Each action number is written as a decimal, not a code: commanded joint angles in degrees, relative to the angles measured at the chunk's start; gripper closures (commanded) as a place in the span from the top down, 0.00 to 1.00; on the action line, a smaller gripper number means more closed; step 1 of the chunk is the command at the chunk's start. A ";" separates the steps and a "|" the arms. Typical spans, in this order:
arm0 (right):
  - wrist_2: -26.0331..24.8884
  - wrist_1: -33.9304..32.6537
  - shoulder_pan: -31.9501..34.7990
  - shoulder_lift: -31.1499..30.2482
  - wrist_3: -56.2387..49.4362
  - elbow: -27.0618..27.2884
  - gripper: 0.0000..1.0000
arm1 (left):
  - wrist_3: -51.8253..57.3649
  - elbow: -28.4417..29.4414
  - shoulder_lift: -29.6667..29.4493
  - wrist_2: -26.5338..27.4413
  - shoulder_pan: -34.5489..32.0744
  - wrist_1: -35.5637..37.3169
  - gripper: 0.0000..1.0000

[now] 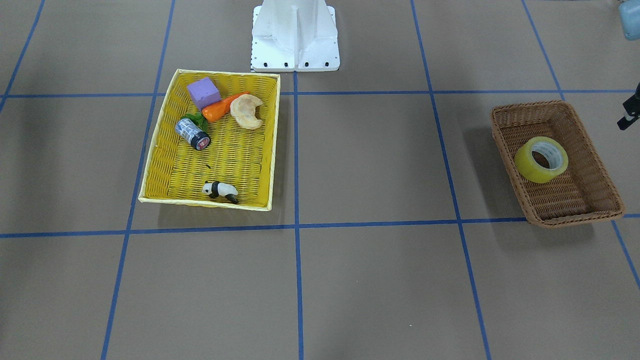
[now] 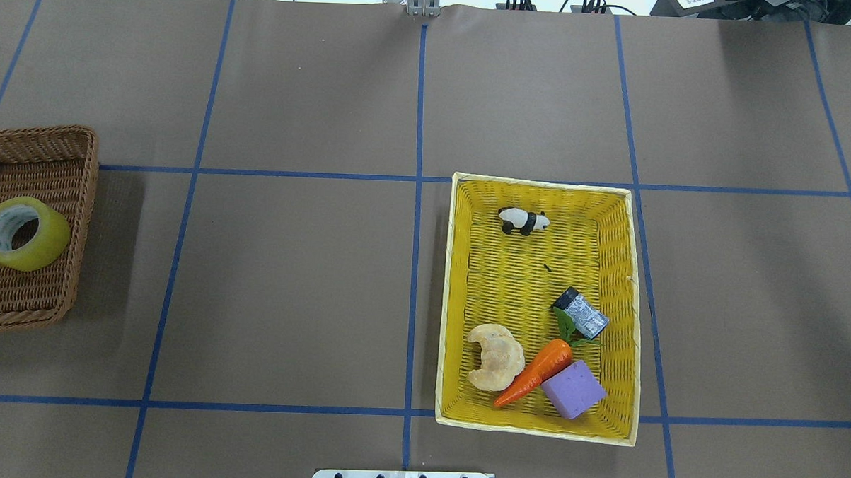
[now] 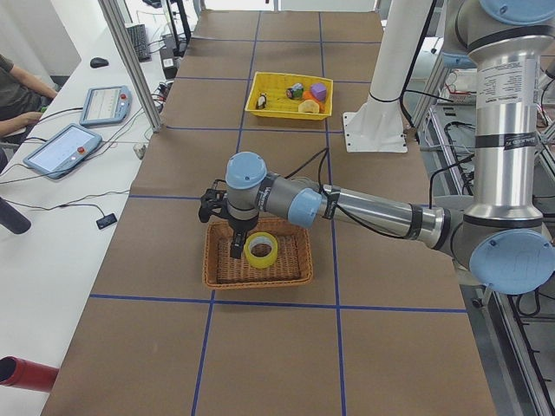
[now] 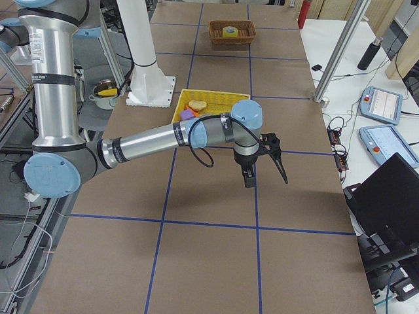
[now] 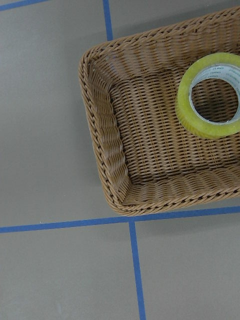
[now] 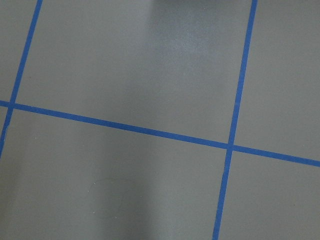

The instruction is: Move tape to another basket

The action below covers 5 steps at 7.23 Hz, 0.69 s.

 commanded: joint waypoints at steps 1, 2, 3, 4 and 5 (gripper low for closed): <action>-0.11 -0.06 -0.13 -0.09 0.07 0.64 1.00 | -0.03 -0.14 0.02 0.00 0.02 0.00 0.98; -0.54 -0.06 -0.13 -0.18 0.07 0.12 1.00 | -0.03 -0.14 0.02 0.00 0.03 0.00 0.98; -1.59 -0.06 -0.13 -0.09 0.07 0.20 1.00 | -0.03 -0.14 0.02 0.00 0.03 0.00 0.98; -1.69 -0.06 -0.13 -0.09 -0.02 0.12 1.00 | -0.03 -0.23 0.02 -0.09 0.03 0.00 0.98; -1.69 -0.06 -0.22 -0.09 -0.02 0.11 1.00 | -0.03 -0.23 -0.07 -0.09 0.03 -0.09 0.98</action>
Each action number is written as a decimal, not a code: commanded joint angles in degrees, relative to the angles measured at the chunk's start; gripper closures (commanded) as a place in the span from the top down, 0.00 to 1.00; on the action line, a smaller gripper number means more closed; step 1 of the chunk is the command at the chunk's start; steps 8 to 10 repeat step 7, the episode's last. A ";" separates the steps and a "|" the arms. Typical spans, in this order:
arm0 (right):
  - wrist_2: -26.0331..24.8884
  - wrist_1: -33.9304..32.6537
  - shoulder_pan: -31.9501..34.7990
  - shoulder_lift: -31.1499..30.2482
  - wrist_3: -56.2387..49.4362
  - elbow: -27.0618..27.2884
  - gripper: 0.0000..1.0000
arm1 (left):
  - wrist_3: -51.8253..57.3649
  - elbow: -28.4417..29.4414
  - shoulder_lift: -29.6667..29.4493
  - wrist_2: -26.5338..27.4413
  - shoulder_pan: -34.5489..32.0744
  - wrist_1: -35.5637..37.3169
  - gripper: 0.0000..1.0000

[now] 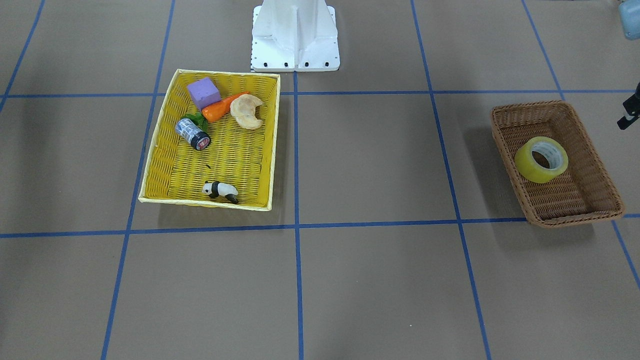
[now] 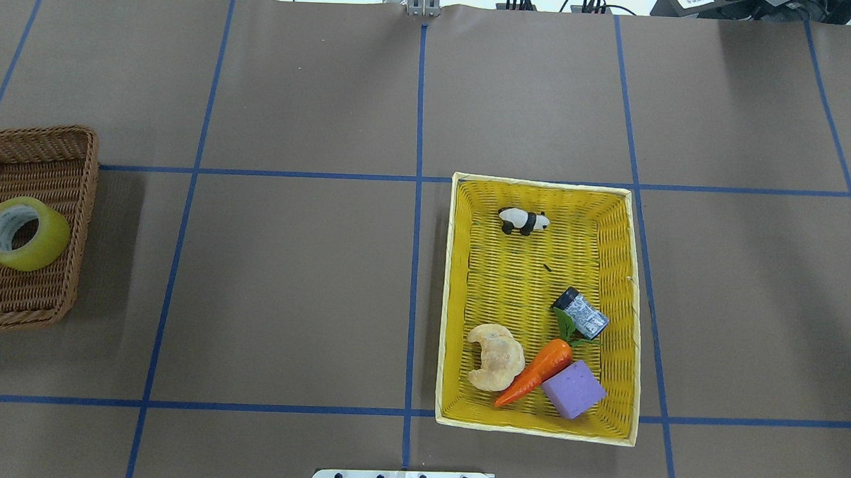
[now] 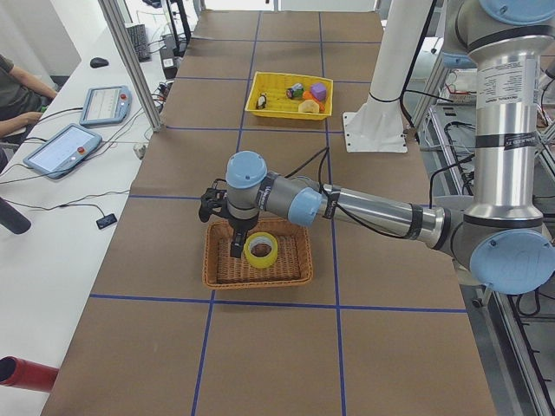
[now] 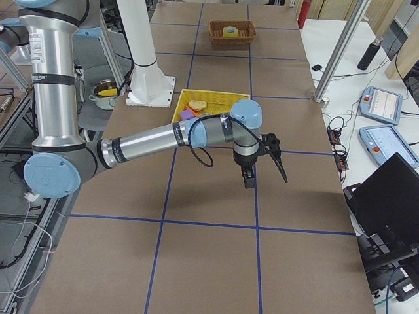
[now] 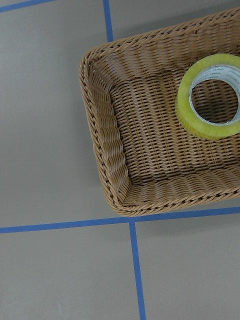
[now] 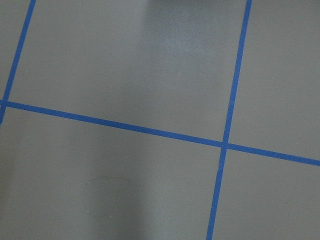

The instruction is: Move tape to another basket

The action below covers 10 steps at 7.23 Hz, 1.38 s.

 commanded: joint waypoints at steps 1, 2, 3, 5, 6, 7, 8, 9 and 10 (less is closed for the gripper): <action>-0.18 0.00 -0.06 0.01 -0.03 -0.03 1.00 | 0.00 -0.12 -0.07 -0.03 0.00 -0.07 0.98; -0.01 0.00 -0.06 -0.08 -0.03 0.05 1.00 | 0.00 -0.04 -0.07 -0.03 0.00 -0.07 0.98; -0.10 0.00 0.03 0.01 -0.03 0.05 1.00 | 0.00 -0.03 -0.16 -0.03 0.00 -0.07 0.98; -0.10 0.00 -0.06 -0.08 -0.03 -0.12 1.00 | 0.09 0.23 -0.68 0.32 0.00 -0.07 0.98; -0.10 0.00 0.03 -0.08 -0.03 -0.12 1.00 | 0.00 0.32 -0.86 0.41 0.00 -0.07 0.98; -0.10 0.00 -0.06 -0.08 -0.03 -0.21 1.00 | -0.17 0.14 -0.95 0.32 0.00 -0.07 0.98; -0.10 0.00 -0.06 -0.08 -0.03 -0.21 1.00 | -0.17 0.14 -0.95 0.32 0.00 -0.07 0.98; -0.10 0.00 -0.06 -0.08 -0.03 -0.21 1.00 | -0.17 0.14 -0.95 0.32 0.00 -0.07 0.98; -0.10 0.00 -0.06 -0.08 -0.03 -0.21 1.00 | -0.17 0.14 -0.95 0.32 0.00 -0.07 0.98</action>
